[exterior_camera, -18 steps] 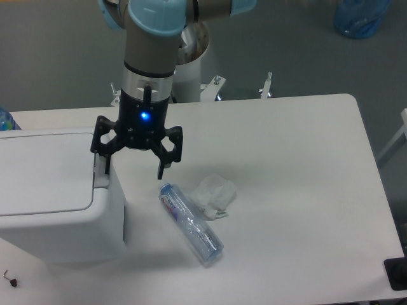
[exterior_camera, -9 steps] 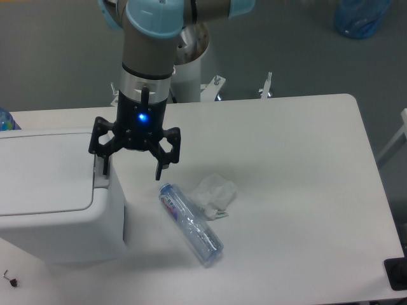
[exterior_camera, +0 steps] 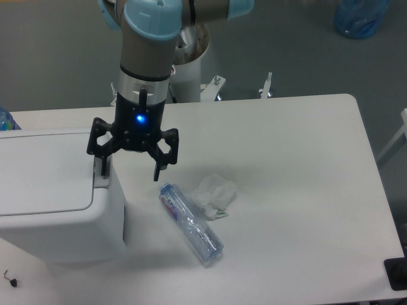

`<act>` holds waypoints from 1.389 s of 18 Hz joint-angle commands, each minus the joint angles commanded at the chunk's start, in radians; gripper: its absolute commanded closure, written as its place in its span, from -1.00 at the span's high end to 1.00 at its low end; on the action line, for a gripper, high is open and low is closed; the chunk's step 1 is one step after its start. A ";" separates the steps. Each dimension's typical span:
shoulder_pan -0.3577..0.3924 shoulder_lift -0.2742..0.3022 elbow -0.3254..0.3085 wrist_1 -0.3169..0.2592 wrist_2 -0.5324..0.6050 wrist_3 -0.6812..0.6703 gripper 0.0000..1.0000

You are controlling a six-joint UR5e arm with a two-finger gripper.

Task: Open the trash can
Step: 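Lift the gripper up and away from the opened trash can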

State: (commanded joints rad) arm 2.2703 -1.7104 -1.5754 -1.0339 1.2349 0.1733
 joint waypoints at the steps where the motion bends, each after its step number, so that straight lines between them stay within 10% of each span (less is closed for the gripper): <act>1: 0.000 0.000 0.000 0.000 0.000 -0.003 1.00; 14: 0.009 0.009 0.083 0.000 0.005 0.005 1.00; 25: 0.175 0.035 0.141 -0.055 0.098 0.152 1.00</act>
State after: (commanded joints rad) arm 2.4450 -1.6752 -1.4343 -1.0889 1.3326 0.3249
